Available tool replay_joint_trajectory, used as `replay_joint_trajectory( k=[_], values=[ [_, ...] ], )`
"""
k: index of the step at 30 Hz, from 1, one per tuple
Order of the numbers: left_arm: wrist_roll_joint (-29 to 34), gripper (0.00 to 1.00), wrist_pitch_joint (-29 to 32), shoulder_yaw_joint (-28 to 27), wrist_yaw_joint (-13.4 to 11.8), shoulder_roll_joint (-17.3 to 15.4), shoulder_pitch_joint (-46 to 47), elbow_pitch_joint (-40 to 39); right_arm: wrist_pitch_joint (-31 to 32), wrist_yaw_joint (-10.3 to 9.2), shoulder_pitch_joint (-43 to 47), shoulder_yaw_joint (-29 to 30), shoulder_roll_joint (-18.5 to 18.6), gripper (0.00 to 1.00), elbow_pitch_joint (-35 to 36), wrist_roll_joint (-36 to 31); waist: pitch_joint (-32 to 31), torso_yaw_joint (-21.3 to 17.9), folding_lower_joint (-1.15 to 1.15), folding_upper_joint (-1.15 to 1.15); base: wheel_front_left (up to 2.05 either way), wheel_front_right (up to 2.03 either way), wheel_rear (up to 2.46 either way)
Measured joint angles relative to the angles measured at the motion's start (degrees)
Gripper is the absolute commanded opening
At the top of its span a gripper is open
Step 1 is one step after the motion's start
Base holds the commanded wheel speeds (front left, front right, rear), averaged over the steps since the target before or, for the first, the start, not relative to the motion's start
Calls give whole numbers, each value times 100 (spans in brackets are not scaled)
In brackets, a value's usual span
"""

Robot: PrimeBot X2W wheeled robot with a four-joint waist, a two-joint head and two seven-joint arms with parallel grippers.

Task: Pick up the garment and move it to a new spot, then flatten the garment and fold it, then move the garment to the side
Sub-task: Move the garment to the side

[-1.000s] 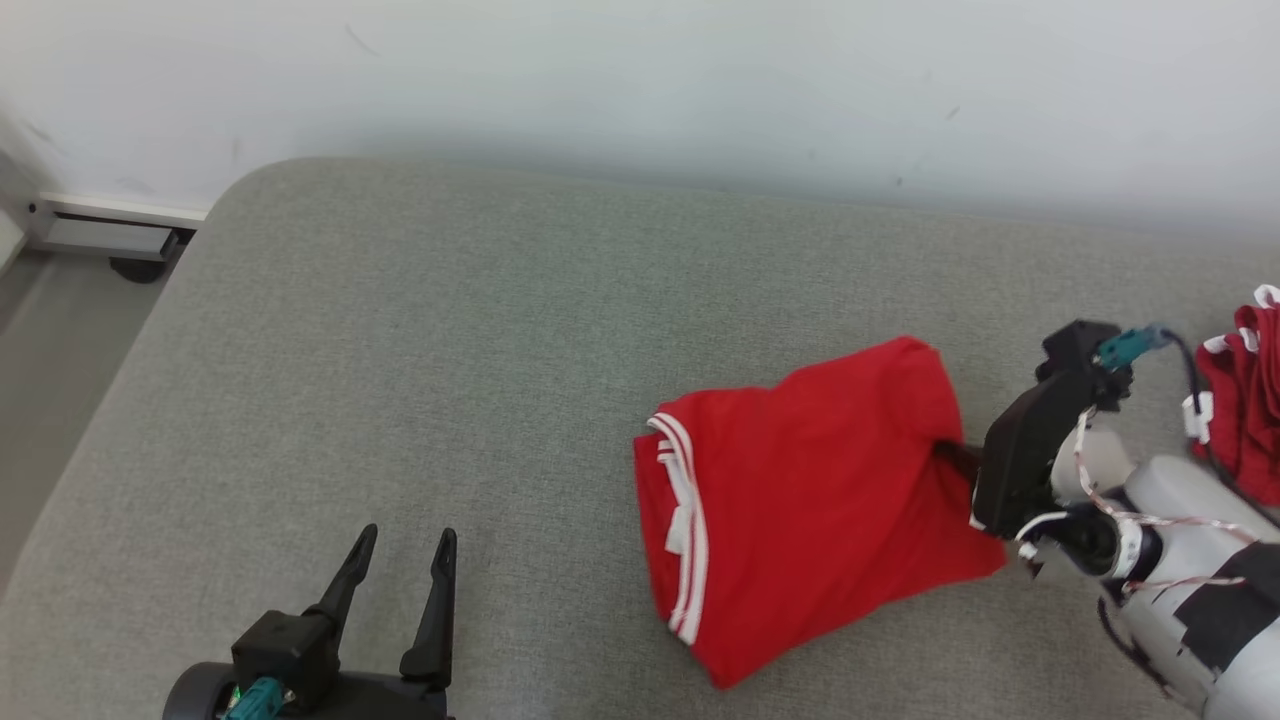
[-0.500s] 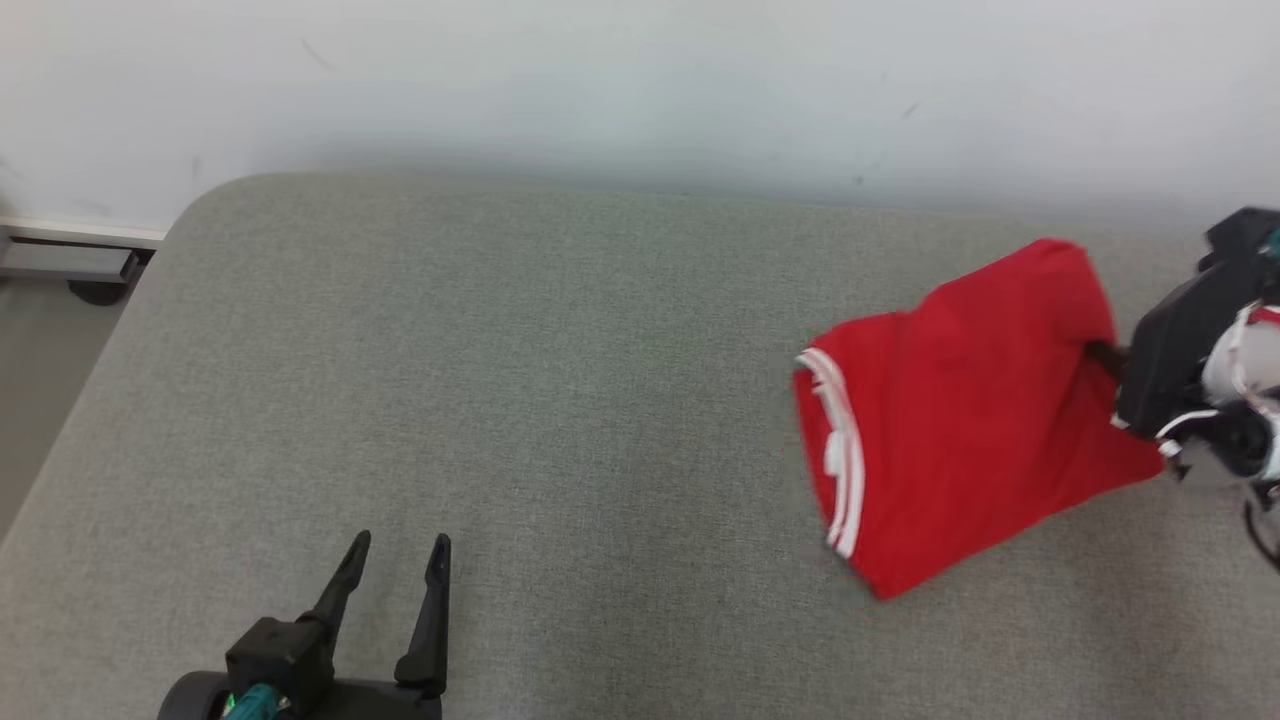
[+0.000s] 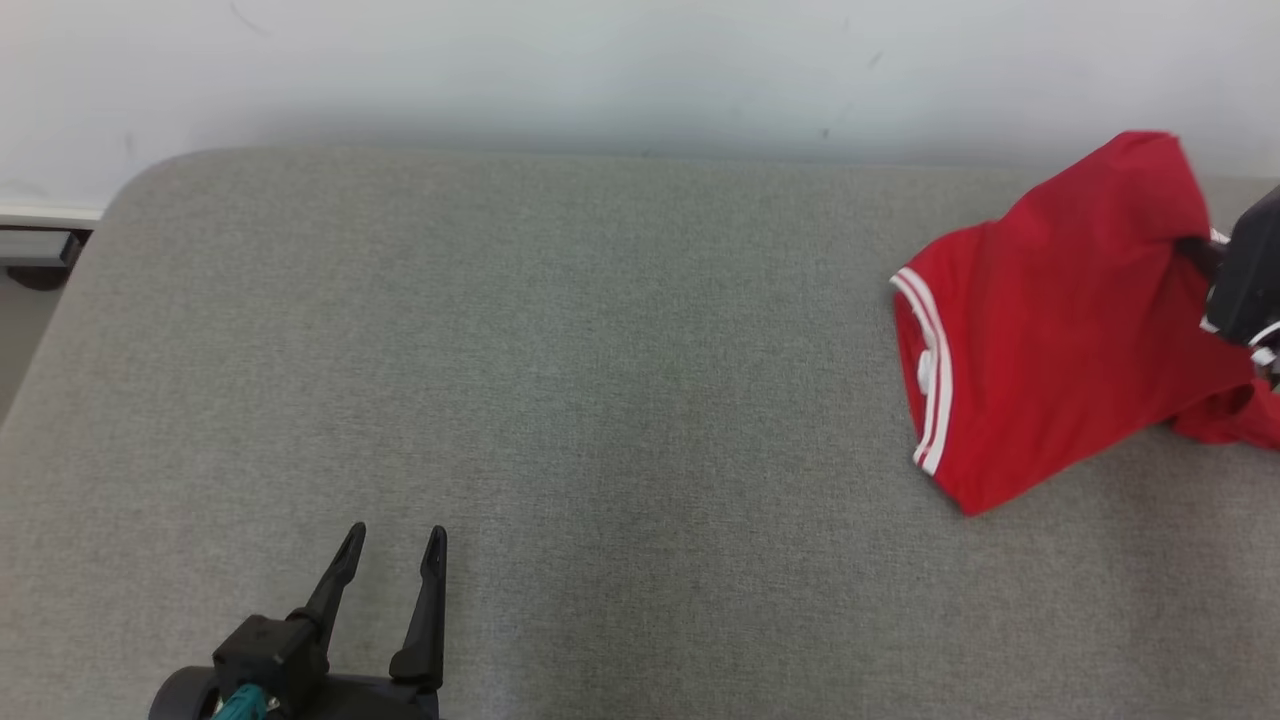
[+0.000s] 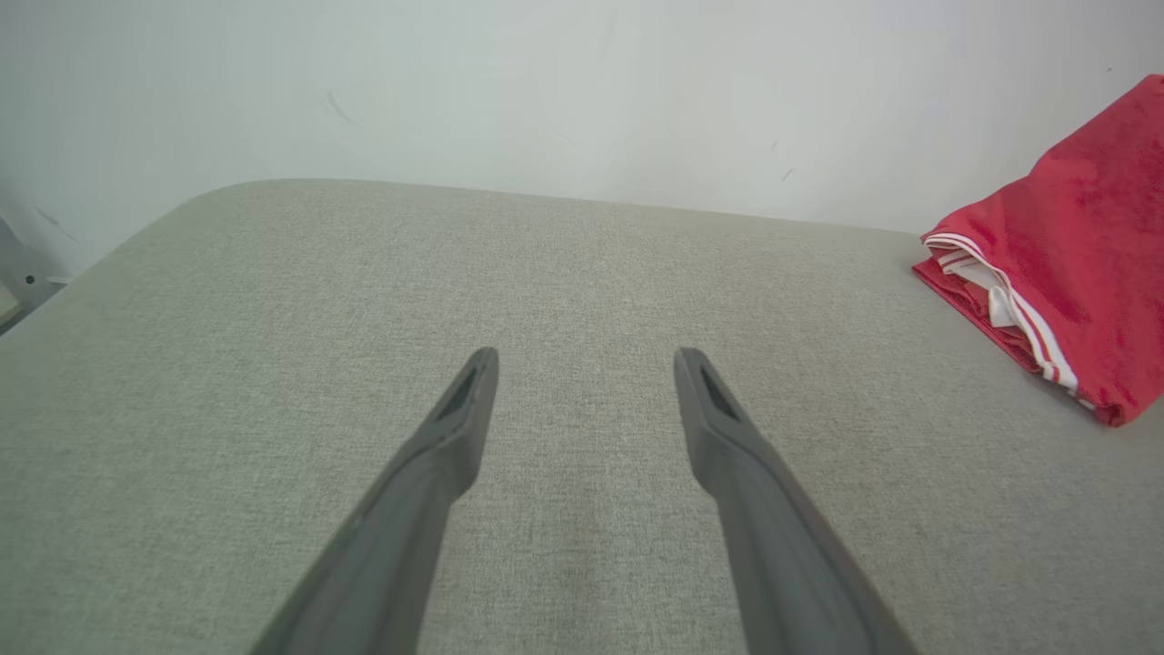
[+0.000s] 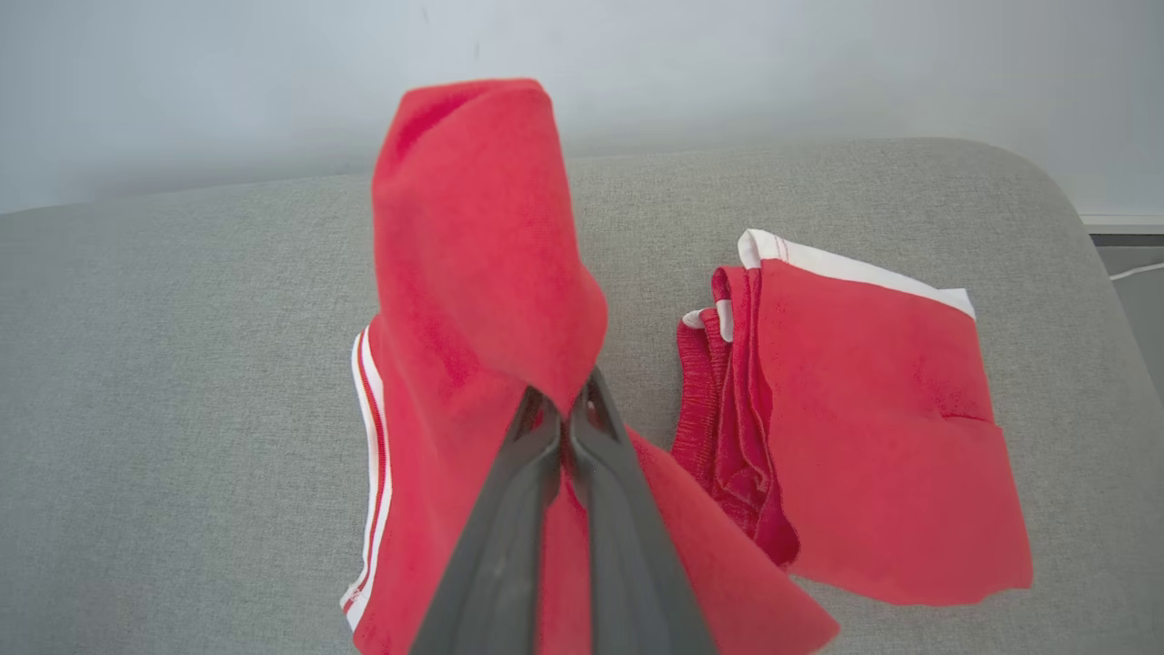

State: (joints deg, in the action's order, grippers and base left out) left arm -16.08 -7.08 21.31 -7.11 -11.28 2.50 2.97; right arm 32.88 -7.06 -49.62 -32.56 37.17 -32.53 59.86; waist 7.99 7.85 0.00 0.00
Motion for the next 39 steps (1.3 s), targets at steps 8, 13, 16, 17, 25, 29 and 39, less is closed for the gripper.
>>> replay_joint_trajectory(
  k=[8, 13, 16, 17, 25, 29, 39],
  values=[
    [1, 100, 49, -59, 0, -20, 40, -105, 67, -2, -329, 152, 201, 0, -98, -58, 280, -149, 0, 0, 0, 0, 0],
    [1, 100, 105, -82, 0, -46, 47, -140, 75, -2, -511, 175, 274, 0, -141, -144, 422, -262, 0, 0, 0, 0, 0],
    [1, 100, 108, -79, 0, -45, 82, -169, 91, -7, -592, 196, 376, 0, -198, -174, 505, -321, 0, 0, 0, 0, 0],
    [1, 100, 111, -77, 0, -44, 130, -170, 91, -7, -630, 221, 397, 0, -207, -204, 534, -338, 0, 0, 0, 0, 0],
    [1, 100, 160, -52, 8, -42, 285, -183, 81, -7, -789, 300, 504, 0, -291, -257, 697, -427, 1, 0, 0, 0, 0],
    [1, 100, 183, -47, 8, -42, 313, -179, 65, -7, -895, 321, 609, 0, -345, -332, 719, -436, 0, 0, 0, 0, 0],
    [1, 100, 203, -26, 13, -31, 391, -175, 74, -7, -1017, 233, 799, 0, -497, -619, 803, -433, 0, -1, 0, 0, 0]
  ],
)
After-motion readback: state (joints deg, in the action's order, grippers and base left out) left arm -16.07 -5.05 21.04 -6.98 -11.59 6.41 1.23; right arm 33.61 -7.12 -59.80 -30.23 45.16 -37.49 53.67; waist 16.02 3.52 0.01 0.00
